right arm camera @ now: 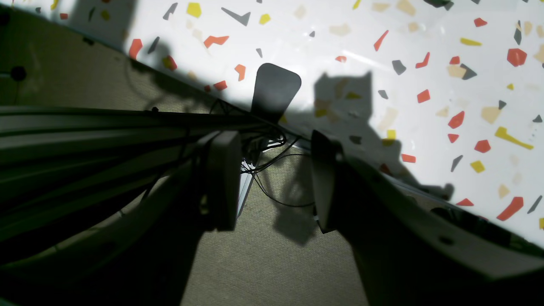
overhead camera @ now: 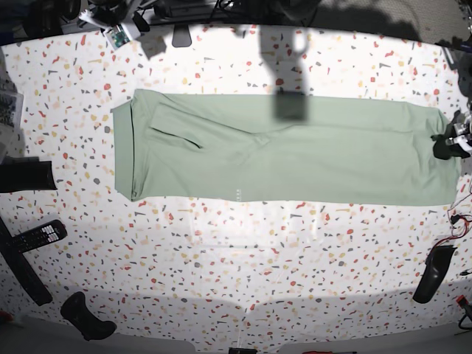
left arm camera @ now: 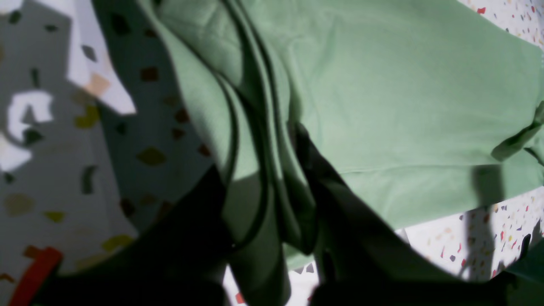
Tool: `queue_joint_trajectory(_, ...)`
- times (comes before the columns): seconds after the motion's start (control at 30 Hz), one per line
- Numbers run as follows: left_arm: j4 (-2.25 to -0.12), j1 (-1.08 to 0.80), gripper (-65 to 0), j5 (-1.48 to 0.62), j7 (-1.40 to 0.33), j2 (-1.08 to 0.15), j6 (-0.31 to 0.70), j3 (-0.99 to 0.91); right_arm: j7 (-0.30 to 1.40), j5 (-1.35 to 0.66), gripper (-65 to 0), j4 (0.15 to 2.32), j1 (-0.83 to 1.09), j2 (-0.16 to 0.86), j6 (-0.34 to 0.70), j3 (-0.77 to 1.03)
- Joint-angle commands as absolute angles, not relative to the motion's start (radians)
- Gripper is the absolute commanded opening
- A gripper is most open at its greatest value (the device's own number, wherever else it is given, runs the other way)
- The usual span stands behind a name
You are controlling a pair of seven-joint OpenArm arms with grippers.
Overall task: Fold the T-shirt properly
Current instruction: 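Grasp the end of the folded strip with the left gripper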
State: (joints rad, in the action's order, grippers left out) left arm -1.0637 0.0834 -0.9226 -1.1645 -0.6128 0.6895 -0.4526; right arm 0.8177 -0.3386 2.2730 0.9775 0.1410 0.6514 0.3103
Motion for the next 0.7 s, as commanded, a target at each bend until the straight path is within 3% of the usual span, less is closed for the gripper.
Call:
queue_joint_trajectory(0.0,-1.082,0.097,-65.0,-0.942,-1.162,-0.626,0.698,-0.456,0.805,-0.361,-38.9,2.293,0.978,0.144,0.658,0.314)
queue_joint_trajectory(0.27,-1.171,0.077,-65.0,-0.938,-1.173,-0.554,0.698,-0.456,0.84,-0.407,-38.9,2.293,0.936,0.144,0.658,0.314)
queue_joint_trajectory(0.5,-1.503,-0.054,-65.0,-0.759,-1.148,-0.53,0.698,-0.456,0.838,-0.405,-38.9,2.293,0.928,0.144,0.658,0.314)
queue_joint_trajectory(0.67,-1.669,-0.154,-65.0,-0.695,-1.072,-0.433,0.628,-0.456,0.838,-0.405,-38.9,2.293,0.925,0.143,0.658,0.314)
